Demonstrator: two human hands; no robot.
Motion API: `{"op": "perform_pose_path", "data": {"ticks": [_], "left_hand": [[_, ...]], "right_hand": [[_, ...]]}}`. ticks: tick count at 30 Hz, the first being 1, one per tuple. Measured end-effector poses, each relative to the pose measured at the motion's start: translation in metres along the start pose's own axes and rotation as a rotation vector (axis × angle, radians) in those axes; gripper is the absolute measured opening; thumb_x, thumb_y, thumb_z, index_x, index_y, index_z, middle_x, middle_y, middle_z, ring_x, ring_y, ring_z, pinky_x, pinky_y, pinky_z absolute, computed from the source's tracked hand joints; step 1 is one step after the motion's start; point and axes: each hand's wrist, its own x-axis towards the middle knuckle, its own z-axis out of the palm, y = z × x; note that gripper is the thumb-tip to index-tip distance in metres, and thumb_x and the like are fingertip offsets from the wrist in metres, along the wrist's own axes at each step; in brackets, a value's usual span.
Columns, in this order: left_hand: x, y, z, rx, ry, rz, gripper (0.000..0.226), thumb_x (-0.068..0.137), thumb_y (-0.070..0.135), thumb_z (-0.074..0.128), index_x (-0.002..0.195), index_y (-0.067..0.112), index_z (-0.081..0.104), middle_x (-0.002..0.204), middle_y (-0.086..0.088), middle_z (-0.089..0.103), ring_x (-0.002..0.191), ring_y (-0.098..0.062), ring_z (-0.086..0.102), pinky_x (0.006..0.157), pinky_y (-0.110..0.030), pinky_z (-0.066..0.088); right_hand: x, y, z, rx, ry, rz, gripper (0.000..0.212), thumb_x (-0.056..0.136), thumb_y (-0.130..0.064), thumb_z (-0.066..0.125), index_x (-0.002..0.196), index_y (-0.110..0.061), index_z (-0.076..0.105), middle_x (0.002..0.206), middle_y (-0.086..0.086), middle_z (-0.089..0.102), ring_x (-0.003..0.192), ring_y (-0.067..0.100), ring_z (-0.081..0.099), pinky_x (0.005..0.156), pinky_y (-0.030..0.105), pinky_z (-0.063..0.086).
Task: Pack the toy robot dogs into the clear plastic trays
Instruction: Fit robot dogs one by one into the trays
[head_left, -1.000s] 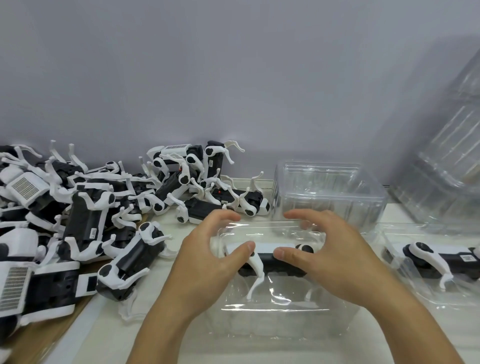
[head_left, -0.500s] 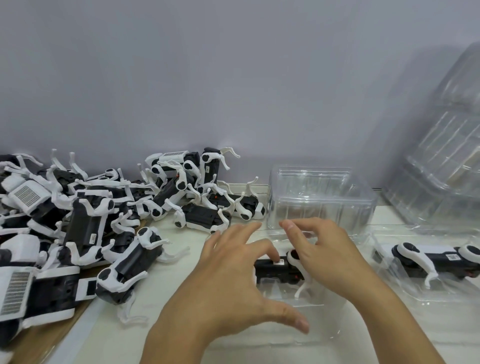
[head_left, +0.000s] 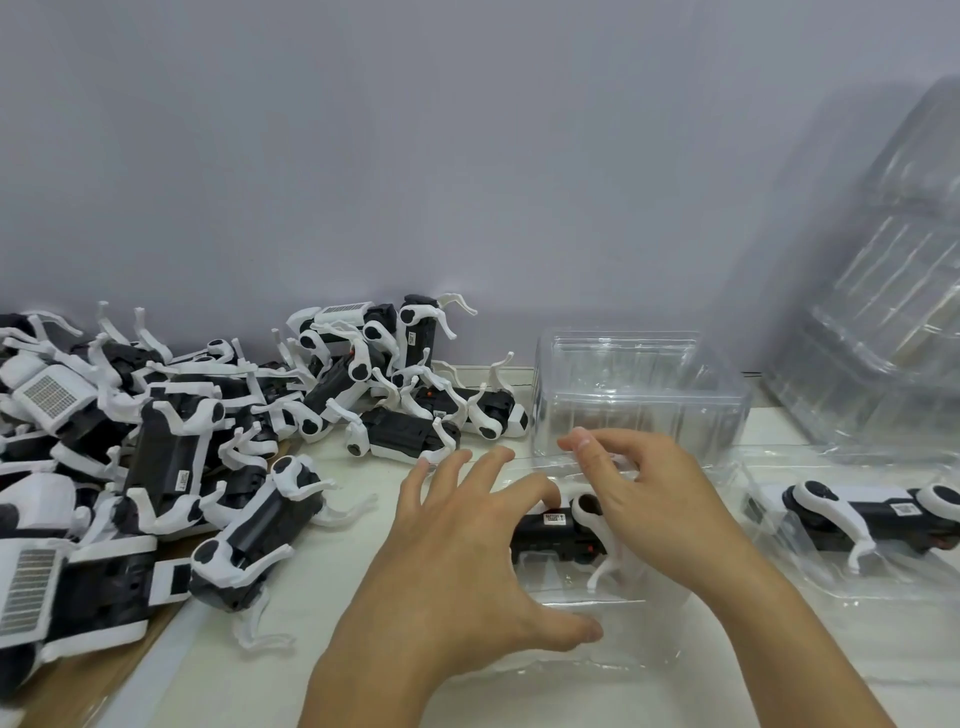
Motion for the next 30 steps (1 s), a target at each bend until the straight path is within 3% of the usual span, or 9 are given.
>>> {"op": "perform_pose_path", "data": {"ticks": [6,11,15,19,22,26,30], "left_hand": [[-0.001,0.000,0.000,0.016,0.022,0.015,0.077,0.051,0.085,0.061,0.118,0.050,0.044,0.147,0.022,0.018,0.140,-0.003,0.002,0.120,-0.036,0.002],[-0.004,0.000,-0.002,-0.093,0.066,0.008,0.073,0.049,0.085,0.059,0.112,0.052,0.044,0.126,0.026,0.023,0.113,0.003,0.010,0.100,-0.025,0.020],[-0.004,-0.004,-0.010,-0.210,0.121,-0.001,0.071,0.044,0.086,0.060,0.107,0.058,0.045,0.126,0.031,0.028,0.122,-0.003,0.021,0.099,-0.026,0.028],[-0.002,-0.007,-0.011,-0.151,0.312,0.075,0.070,0.048,0.085,0.062,0.110,0.055,0.049,0.130,0.029,0.029,0.130,-0.006,0.023,0.100,-0.017,0.022],[0.000,-0.004,-0.009,-0.074,0.402,0.113,0.071,0.051,0.082,0.062,0.113,0.051,0.048,0.138,0.018,0.031,0.137,-0.013,0.020,0.104,-0.025,0.020],[0.003,0.002,-0.004,-0.002,0.426,0.131,0.071,0.054,0.080,0.062,0.115,0.048,0.048,0.146,0.006,0.030,0.140,-0.025,0.022,0.111,-0.033,0.018],[0.005,0.002,0.001,0.045,0.461,0.130,0.070,0.055,0.077,0.065,0.116,0.044,0.054,0.145,0.000,0.035,0.136,-0.029,0.029,0.112,-0.050,0.029]], "right_hand": [[0.000,-0.001,-0.002,0.119,-0.006,0.041,0.033,0.094,-0.053,0.048,0.106,-0.035,0.073,0.095,-0.031,0.066,0.100,-0.014,0.058,0.078,0.007,0.037],[-0.001,-0.006,-0.011,0.297,0.070,0.063,0.031,0.090,-0.056,0.048,0.093,-0.040,0.074,0.093,-0.024,0.073,0.094,-0.011,0.064,0.085,0.017,0.045],[-0.002,-0.008,-0.020,0.425,0.141,0.062,0.036,0.090,-0.056,0.048,0.098,-0.034,0.076,0.099,-0.018,0.074,0.097,-0.004,0.067,0.095,0.033,0.049],[-0.004,-0.014,-0.021,0.508,0.129,0.043,0.038,0.090,-0.056,0.049,0.104,-0.033,0.076,0.109,-0.012,0.074,0.108,0.007,0.067,0.103,0.043,0.047],[-0.008,-0.018,-0.026,0.490,0.078,-0.019,0.038,0.087,-0.063,0.057,0.114,-0.040,0.071,0.119,-0.017,0.069,0.117,0.002,0.061,0.107,0.043,0.043],[-0.011,-0.023,-0.033,0.333,0.030,-0.064,0.046,0.074,-0.061,0.074,0.117,-0.054,0.062,0.121,-0.027,0.063,0.114,-0.011,0.055,0.094,0.029,0.045],[-0.013,-0.025,-0.029,0.257,0.060,-0.072,0.054,0.073,-0.035,0.082,0.117,-0.056,0.057,0.123,-0.027,0.059,0.119,-0.012,0.048,0.097,0.032,0.047]]}}
